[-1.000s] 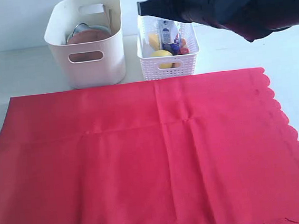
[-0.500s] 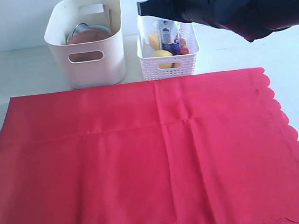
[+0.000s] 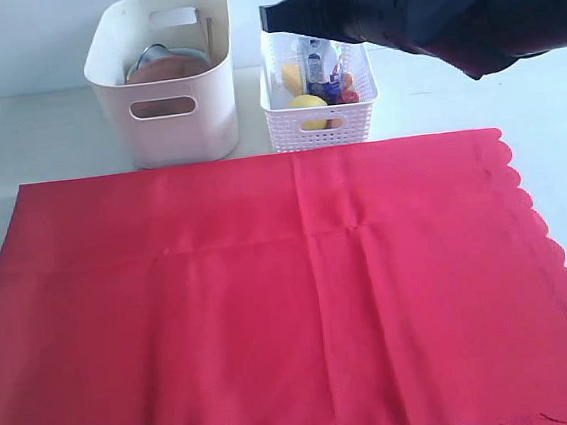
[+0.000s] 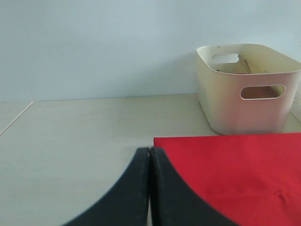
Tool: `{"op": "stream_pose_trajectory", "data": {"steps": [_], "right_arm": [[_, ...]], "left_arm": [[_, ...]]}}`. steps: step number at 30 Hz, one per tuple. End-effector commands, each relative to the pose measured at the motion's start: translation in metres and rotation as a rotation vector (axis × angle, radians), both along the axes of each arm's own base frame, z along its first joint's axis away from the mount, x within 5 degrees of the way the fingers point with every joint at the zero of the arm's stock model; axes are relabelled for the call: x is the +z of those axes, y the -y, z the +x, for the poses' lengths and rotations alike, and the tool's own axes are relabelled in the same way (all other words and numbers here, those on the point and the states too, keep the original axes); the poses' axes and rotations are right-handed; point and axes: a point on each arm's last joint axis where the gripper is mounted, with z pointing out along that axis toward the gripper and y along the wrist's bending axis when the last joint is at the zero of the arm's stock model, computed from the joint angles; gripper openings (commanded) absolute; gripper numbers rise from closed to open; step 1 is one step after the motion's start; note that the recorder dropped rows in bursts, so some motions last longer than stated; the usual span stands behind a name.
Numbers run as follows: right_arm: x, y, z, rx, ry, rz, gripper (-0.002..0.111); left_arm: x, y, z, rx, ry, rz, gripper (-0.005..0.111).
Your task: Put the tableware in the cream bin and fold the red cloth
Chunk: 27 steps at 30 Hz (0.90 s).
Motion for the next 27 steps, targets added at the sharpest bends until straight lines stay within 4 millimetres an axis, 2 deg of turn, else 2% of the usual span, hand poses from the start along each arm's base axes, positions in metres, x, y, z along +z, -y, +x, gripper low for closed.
{"op": "stream_pose_trajectory", "data": {"steps": [1, 6, 20, 27], "right_arm": [[0.004, 0.005, -0.001, -0.007, 0.024, -0.016, 0.0], [0.005, 0.017, -0.01, -0.067, 0.074, -0.024, 0.0], [0.03, 0.053, -0.059, -0.132, 0.182, -0.006, 0.0], [0.031, 0.075, -0.086, -0.211, 0.247, 0.028, 0.0]], "left_arm": [[0.0, 0.0, 0.0, 0.0, 0.006, -0.006, 0.001], [0.0, 0.0, 0.0, 0.0, 0.006, -0.006, 0.001], [0.0, 0.0, 0.0, 0.0, 0.006, -0.006, 0.001], [0.0, 0.0, 0.0, 0.0, 0.006, -0.006, 0.001]]}}
